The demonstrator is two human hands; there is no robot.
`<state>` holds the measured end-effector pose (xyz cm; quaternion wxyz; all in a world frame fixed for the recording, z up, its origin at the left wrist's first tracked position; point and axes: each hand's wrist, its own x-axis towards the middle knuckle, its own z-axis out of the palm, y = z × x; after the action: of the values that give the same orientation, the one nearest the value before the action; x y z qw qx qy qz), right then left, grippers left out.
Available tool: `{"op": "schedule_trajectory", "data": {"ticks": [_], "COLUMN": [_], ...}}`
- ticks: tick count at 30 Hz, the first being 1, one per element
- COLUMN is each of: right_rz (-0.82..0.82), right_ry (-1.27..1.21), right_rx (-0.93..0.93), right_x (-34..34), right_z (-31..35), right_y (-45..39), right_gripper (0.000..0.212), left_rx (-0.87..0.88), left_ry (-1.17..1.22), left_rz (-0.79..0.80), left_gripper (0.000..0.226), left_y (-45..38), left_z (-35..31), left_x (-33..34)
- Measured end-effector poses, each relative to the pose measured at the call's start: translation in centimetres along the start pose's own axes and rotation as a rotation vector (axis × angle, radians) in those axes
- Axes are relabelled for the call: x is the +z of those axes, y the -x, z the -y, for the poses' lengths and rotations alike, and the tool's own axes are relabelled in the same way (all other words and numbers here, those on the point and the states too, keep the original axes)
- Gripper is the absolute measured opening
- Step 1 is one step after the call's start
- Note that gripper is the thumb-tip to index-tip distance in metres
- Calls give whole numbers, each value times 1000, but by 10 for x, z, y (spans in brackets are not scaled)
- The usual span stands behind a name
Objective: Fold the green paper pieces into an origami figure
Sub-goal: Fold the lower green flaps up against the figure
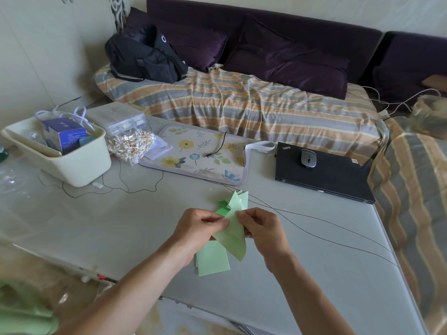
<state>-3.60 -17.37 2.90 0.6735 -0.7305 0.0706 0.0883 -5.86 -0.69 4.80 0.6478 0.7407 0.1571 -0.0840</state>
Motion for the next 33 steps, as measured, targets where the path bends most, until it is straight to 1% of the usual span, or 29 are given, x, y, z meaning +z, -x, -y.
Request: {"op": "schedule_trajectory", "data": {"ticks": [2, 5, 7, 14, 17, 19, 21, 24, 26, 30, 33], "right_rz": [1, 74, 109, 49, 92, 136, 142, 101, 91, 153, 180], "right_ry": [-14, -93, -81, 36, -22, -19, 29, 99, 107, 18, 65], "right_rx": [2, 66, 85, 8, 48, 77, 70, 28, 16, 54, 40], "right_x": [0, -1, -1, 0, 0, 0, 0, 0, 1, 0, 0], "right_z": [0, 3, 2, 1, 1, -1, -2, -2, -1, 0, 1], "right_y": [0, 2, 3, 0, 0, 1, 1, 0, 0, 2, 4], "right_gripper": [14, 20, 23, 21, 25, 29, 28, 25, 26, 24, 16], "left_rx": [11, 15, 20, 21, 29, 37, 38, 36, 42, 33, 15], "left_ry": [-9, -2, -8, 2, -1, 12, 28, 36, 39, 77, 108], "left_rz": [-15, -48, -82, -101, -145, -187, -208, -215, -220, -248, -250], "left_gripper": [2, 2, 5, 6, 6, 5, 5, 5, 5, 6, 4], "left_y": [-1, -3, -4, -7, -9, -11, -11, -11, -11, -12, -12], "left_z": [0, 2, 3, 6, 7, 8, 8, 9, 8, 7, 6], "left_x": [0, -1, -3, -1, -2, -3, -5, -4, -3, -4, -6]}}
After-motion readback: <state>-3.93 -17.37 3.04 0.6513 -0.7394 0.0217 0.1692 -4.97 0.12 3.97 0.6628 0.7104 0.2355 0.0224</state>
